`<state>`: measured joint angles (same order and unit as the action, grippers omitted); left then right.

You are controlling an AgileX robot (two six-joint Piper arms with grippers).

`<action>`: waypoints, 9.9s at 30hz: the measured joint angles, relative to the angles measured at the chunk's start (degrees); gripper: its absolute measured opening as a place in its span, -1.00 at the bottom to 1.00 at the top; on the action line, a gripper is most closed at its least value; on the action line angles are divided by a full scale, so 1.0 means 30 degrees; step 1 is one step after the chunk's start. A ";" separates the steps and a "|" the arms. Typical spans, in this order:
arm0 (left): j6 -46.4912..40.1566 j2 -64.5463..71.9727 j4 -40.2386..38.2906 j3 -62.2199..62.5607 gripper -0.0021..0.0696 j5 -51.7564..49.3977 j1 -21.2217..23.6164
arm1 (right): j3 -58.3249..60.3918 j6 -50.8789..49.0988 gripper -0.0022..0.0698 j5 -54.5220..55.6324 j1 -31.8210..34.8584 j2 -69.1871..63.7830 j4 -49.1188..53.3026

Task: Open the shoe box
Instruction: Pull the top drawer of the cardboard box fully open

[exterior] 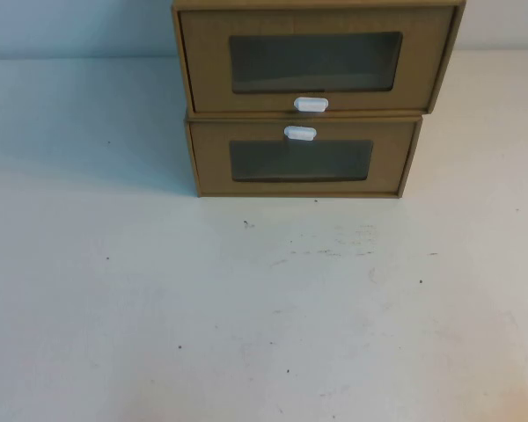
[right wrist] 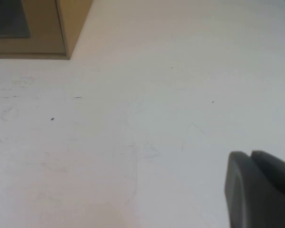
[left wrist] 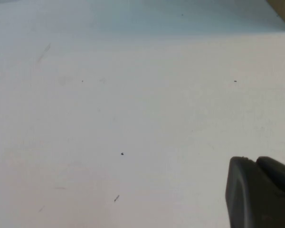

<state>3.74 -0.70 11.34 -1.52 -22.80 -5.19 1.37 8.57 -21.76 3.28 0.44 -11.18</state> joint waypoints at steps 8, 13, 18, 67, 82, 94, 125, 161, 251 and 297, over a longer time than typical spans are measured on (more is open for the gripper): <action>0.0000 0.0000 0.0000 0.0000 -0.95 0.0000 0.0000 | 0.0000 0.0000 -0.98 0.0000 0.0000 0.0000 -0.0039; 0.0000 0.0000 0.0000 0.0000 -0.95 0.0000 0.0000 | 0.0000 0.0000 -0.98 0.0000 0.0000 0.0000 -0.0071; 0.0000 0.0000 0.0000 0.0000 -0.95 0.0000 0.0000 | 0.0000 0.0000 -0.98 0.0000 0.0000 0.0000 -0.0071; 0.1837 0.8566 -0.6439 1.1467 -0.95 -0.1788 -0.0848 | 0.0000 0.0000 -0.98 0.0000 0.0000 0.0000 -0.0123; -1.1083 2.5101 -1.4695 2.9795 -0.95 -0.9692 -0.1753 | 0.0000 0.0000 -0.98 0.0000 0.0000 0.0040 -0.0156; -1.0488 3.9513 -1.7037 4.8549 -0.95 -1.4802 -0.2503 | 0.0000 0.0000 -0.98 0.0000 0.0000 0.0040 -0.0155; -0.9552 4.3763 -1.7644 5.0701 -0.95 -1.4753 -0.3488 | 0.0000 0.0000 -0.98 0.0000 0.0000 0.0113 -0.0155; -0.8015 4.3763 -1.7687 5.0701 -0.95 -1.4753 -0.3488 | 0.0000 0.0000 -0.98 0.6861 0.0000 0.0113 -1.6481; -0.4155 4.3763 -1.7763 5.0701 -0.95 -1.5403 -0.3488 | -2.7208 -1.5329 -0.05 -0.2719 -1.5268 -3.7346 3.5422; -0.4188 4.3763 -1.7836 5.0701 -0.95 -1.5446 -0.3488 | -2.7907 -1.4955 -0.91 -0.2994 -1.4974 -3.7754 3.5970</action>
<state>-8.82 130.58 -42.17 150.58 -69.14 -15.65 -82.35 -36.30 -30.75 -41.64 -112.82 96.73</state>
